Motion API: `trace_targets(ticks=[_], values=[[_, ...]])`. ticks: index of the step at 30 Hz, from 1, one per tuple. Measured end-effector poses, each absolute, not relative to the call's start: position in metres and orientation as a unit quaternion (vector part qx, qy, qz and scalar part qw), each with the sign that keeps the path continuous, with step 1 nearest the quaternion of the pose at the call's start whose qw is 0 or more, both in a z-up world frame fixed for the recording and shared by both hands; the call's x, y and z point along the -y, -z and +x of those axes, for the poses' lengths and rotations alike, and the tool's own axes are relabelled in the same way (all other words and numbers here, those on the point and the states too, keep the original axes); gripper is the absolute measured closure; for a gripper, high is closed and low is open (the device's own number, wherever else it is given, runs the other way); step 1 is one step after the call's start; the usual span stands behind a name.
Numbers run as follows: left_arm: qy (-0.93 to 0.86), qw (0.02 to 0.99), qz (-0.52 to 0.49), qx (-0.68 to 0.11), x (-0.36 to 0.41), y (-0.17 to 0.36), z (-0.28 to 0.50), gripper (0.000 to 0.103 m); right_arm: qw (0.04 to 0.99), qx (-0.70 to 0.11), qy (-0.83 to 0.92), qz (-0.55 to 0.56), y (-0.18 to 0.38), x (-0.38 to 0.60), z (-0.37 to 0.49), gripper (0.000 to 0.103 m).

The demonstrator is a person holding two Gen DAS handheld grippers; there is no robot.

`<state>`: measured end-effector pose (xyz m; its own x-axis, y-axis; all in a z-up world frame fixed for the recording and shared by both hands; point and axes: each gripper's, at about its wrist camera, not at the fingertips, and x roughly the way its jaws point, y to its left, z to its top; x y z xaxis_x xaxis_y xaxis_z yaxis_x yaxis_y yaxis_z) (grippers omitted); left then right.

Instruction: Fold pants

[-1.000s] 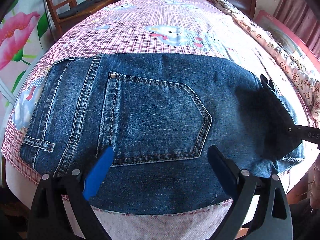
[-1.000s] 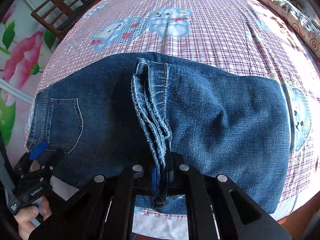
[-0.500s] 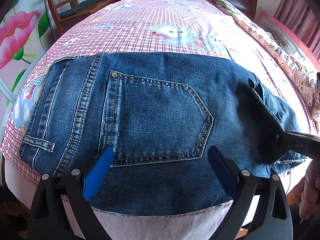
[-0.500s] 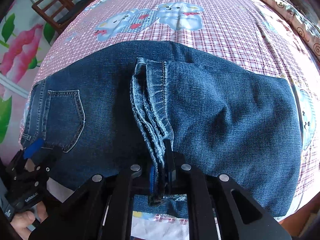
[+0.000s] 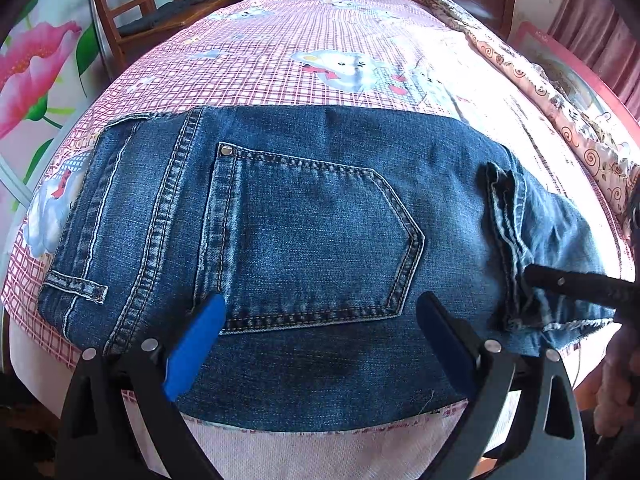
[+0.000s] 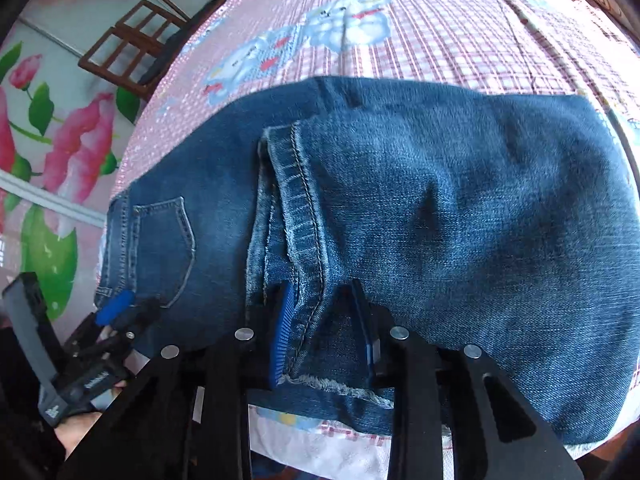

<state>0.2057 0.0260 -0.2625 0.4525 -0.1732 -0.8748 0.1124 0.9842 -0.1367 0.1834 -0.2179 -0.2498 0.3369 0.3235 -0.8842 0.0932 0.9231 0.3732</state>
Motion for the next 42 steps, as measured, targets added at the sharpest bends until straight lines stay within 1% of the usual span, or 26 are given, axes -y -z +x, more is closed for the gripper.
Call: trace_targets(ticks=[2,4,8,10,13,15,17,18,20,21,23,31,34,37,42], values=[[0.086,0.854,-0.04,-0.512,-0.025,0.255,0.205,0.007,0.803,-0.565,-0.08,0.174,0.243,0.217,0.182,0.074],[0.09,0.858,-0.05,-0.504,-0.019,0.244,0.203,0.007,0.814,-0.54,-0.083,0.198,0.225,0.229,0.173,0.074],[0.13,0.862,-0.039,-0.489,0.016,0.222,0.201,0.007,0.843,-0.506,-0.018,0.183,0.198,0.277,0.137,0.074],[0.158,0.86,-0.029,-0.484,0.041,0.215,0.2,0.007,0.843,-0.5,0.008,0.198,0.199,0.309,0.118,0.074],[0.202,0.853,-0.014,-0.481,0.083,0.213,0.199,0.007,0.833,-0.503,-0.003,0.231,0.218,0.34,0.102,0.074],[0.219,0.847,0.009,-0.484,0.11,0.219,0.199,0.007,0.822,-0.518,0.006,0.235,0.232,0.348,0.101,0.083],[0.211,0.838,0.041,-0.501,0.132,0.232,0.201,0.007,0.812,-0.53,0.015,0.244,0.248,0.358,0.098,0.083],[0.204,0.832,0.051,-0.513,0.139,0.24,0.203,0.007,0.813,-0.524,0.015,0.252,0.252,0.36,0.096,0.087],[0.19,0.822,0.058,-0.534,0.143,0.254,0.205,0.007,0.809,-0.521,0.013,0.271,0.259,0.371,0.092,0.101],[0.183,0.819,0.06,-0.541,0.143,0.26,0.206,0.007,0.806,-0.519,0.008,0.285,0.262,0.379,0.089,0.103],[0.169,0.815,0.066,-0.551,0.14,0.27,0.208,0.007,0.803,-0.513,-0.005,0.303,0.265,0.385,0.085,0.103],[0.17,0.817,0.065,-0.547,0.138,0.273,0.211,0.007,0.803,-0.536,0.01,0.259,0.248,0.374,0.091,0.103],[0.17,0.817,0.065,-0.547,0.138,0.273,0.212,0.007,0.808,-0.532,0.009,0.253,0.238,0.361,0.098,0.102],[0.17,0.821,0.058,-0.542,0.136,0.266,0.212,0.007,0.816,-0.524,0.006,0.243,0.225,0.353,0.1,0.102],[0.166,0.839,0.031,-0.517,0.113,0.239,0.21,0.007,0.826,-0.521,-0.007,0.217,0.213,0.33,0.119,0.102]])
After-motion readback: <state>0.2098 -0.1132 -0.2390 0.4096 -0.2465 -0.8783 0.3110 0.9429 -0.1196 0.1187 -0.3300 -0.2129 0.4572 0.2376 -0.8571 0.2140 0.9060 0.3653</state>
